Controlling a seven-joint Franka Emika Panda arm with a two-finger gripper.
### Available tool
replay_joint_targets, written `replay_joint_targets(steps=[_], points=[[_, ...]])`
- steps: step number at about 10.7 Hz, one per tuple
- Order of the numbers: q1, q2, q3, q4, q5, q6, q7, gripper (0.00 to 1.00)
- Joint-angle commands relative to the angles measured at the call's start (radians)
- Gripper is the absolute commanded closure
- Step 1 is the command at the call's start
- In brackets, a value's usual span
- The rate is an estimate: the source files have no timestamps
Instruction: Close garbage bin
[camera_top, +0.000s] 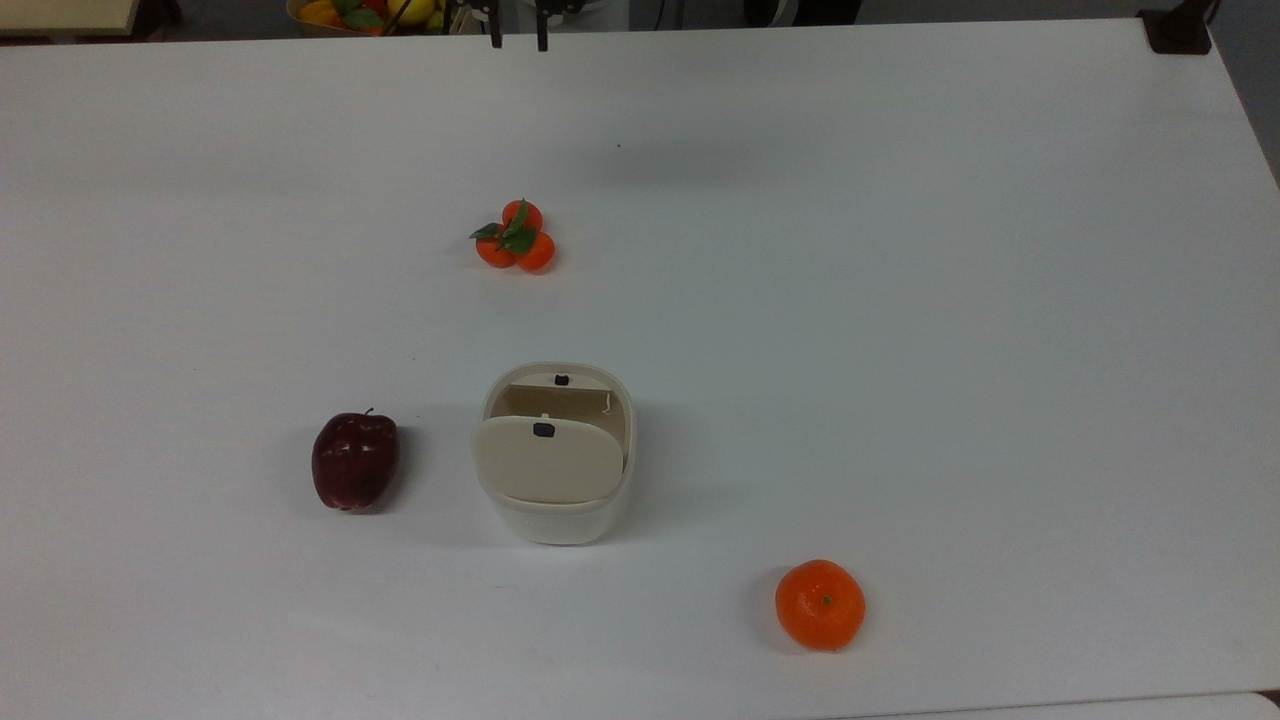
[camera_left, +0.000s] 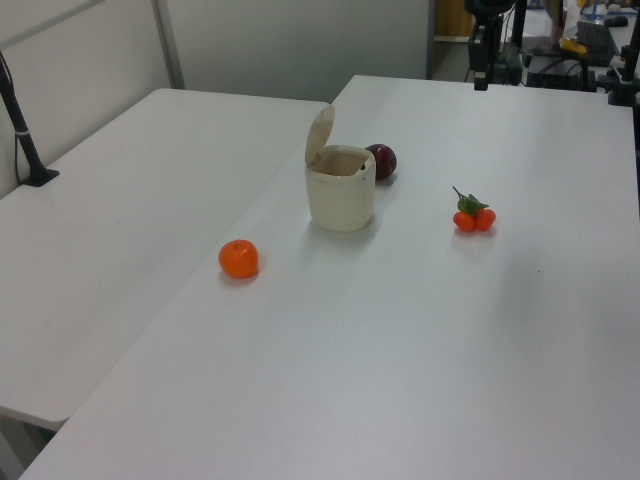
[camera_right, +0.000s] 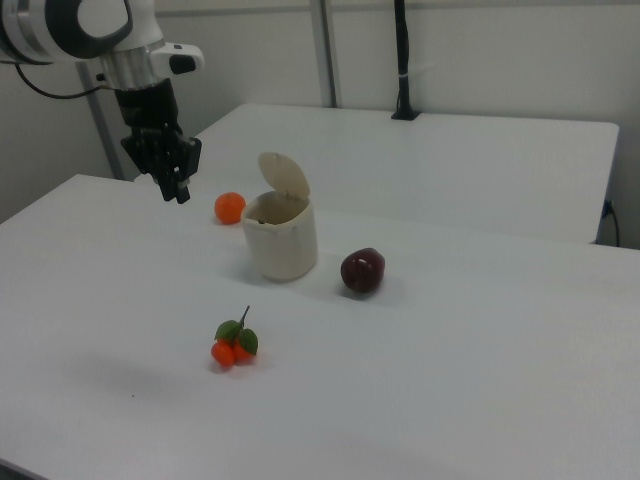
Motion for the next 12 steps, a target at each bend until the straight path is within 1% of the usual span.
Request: replay_joint_targets(steps=[1, 5, 8, 12], points=[[0.000, -0.024, -0.007, -0.019, 0.009, -0.005, -0.026, 1.00], [0.000, -0.007, -0.008, -0.012, 0.004, 0.013, -0.026, 1.00], [0.000, 0.031, -0.008, -0.002, 0.001, 0.169, -0.017, 1.00], [0.001, 0.090, -0.007, -0.002, 0.006, 0.470, -0.008, 1.00]])
